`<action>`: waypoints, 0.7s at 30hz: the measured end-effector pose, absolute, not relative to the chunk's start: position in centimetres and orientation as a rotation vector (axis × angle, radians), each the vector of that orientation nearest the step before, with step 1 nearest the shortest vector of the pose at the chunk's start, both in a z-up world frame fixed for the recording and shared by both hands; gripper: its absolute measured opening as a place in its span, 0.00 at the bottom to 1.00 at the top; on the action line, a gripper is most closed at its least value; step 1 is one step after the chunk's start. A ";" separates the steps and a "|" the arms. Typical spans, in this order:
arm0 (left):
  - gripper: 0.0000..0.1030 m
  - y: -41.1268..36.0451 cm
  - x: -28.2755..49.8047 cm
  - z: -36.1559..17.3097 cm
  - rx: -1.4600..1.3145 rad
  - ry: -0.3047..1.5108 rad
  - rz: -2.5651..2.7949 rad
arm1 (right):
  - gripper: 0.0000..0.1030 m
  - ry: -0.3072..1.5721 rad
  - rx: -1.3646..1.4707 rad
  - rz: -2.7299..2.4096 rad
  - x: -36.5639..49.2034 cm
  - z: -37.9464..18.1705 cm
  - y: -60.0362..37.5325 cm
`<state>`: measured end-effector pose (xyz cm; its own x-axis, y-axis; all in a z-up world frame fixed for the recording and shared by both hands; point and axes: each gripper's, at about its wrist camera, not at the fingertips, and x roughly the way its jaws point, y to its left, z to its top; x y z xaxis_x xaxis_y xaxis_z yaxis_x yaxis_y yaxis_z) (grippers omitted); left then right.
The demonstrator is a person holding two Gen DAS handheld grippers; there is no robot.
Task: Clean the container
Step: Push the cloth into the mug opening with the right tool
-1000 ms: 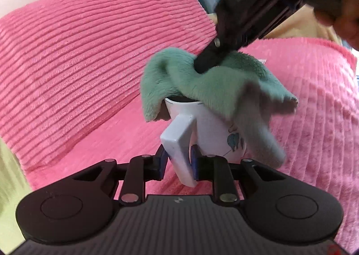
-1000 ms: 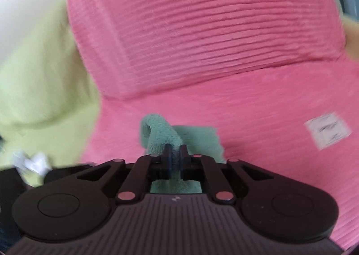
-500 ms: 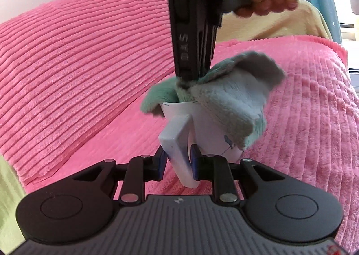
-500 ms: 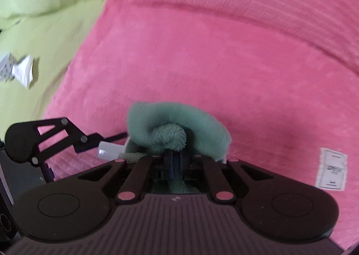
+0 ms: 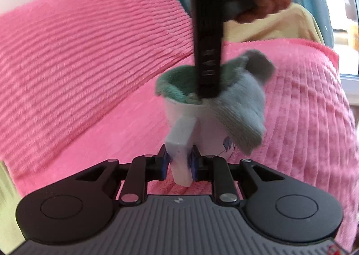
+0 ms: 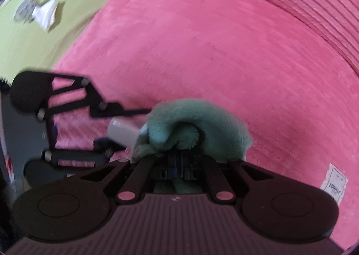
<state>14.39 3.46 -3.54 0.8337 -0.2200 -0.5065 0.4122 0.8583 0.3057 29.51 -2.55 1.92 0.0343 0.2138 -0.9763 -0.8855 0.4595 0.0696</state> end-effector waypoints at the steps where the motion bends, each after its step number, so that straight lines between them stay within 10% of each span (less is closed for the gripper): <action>1: 0.23 3.4 14.5 -3.6 0.419 0.483 -0.338 | 0.05 1.258 -0.708 0.969 29.4 2.2 -2.6; 13: 0.19 4.0 14.9 -3.6 0.374 0.527 -0.344 | 0.04 1.140 -0.501 0.907 27.8 6.0 -7.0; 21: 0.20 4.1 14.6 -3.3 0.382 0.511 -0.376 | 0.21 0.993 -0.426 0.862 27.9 7.3 -7.7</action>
<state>14.56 4.06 -3.25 0.8079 -0.2493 -0.5340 0.4357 0.8628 0.2565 27.89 -7.71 7.30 0.2647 0.4327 -0.8618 -0.7923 0.6070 0.0614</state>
